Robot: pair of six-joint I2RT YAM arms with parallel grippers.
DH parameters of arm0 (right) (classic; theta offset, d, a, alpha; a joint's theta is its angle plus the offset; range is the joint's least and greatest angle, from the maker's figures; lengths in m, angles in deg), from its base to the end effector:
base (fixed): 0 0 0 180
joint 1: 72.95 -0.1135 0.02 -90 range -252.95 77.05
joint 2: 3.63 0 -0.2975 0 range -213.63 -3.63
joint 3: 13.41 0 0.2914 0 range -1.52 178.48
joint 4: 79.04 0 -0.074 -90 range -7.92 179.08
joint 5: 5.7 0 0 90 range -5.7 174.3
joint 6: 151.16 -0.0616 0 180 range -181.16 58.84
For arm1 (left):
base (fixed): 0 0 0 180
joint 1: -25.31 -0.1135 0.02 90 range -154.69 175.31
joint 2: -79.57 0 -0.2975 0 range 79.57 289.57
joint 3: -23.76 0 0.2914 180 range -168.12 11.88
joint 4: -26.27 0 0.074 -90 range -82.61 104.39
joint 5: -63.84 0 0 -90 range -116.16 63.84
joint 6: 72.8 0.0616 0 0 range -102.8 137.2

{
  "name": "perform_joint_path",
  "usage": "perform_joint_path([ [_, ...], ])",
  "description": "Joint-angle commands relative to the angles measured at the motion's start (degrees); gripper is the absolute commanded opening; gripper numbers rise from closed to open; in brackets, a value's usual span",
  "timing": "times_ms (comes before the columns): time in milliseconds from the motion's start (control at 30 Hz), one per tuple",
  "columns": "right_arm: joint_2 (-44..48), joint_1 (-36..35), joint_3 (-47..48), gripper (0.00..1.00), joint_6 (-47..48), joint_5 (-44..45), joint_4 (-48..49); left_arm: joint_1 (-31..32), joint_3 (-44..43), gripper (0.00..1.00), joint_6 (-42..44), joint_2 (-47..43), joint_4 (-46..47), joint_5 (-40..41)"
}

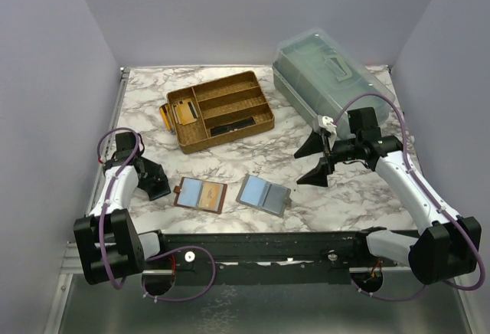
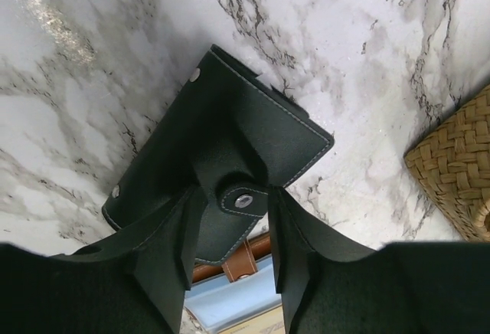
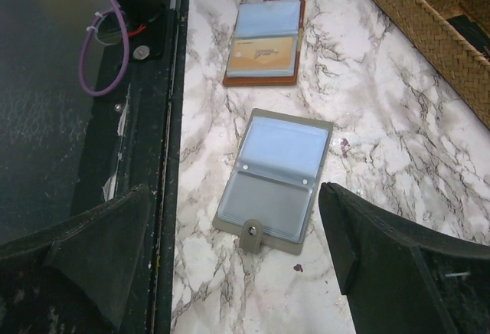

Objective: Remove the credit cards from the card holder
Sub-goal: Pick up the card holder from the center of the board.

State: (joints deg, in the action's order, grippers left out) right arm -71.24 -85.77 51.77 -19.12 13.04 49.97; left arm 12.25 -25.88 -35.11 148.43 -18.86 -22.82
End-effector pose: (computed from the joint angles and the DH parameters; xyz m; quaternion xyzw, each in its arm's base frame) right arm 0.2344 0.1132 0.3009 -0.5178 0.6008 0.4709 0.3863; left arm 0.2393 0.0592 0.1729 -0.5318 0.8168 -0.0478 0.2185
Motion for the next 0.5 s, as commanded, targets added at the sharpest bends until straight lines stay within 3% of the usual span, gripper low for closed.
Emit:
perform_joint_path([
  [0,-0.4,-0.4,0.2,0.99,1.0,-0.3,-1.3,-0.4,2.2,0.41,-1.2,3.9,2.9,0.3],
  [167,-0.4,-0.4,0.2,0.99,1.0,-0.2,-1.3,-0.9,3.8,0.18,0.7,-0.9,5.0,-3.0],
  [300,-0.6,-0.4,0.2,1.0,1.1,-0.4,-1.5,-1.8,3.8,0.05,2.6,-6.4,5.9,-5.0],
  [367,-0.7,-0.4,0.2,0.99,1.2,-0.4,-1.6,-2.4,4.5,0.0,3.1,-8.9,6.7,-5.1],
  [467,-0.6,-0.5,0.3,0.99,1.3,-0.4,-1.7,-3.5,6.3,0.0,4.2,-11.7,10.4,-10.6],
])
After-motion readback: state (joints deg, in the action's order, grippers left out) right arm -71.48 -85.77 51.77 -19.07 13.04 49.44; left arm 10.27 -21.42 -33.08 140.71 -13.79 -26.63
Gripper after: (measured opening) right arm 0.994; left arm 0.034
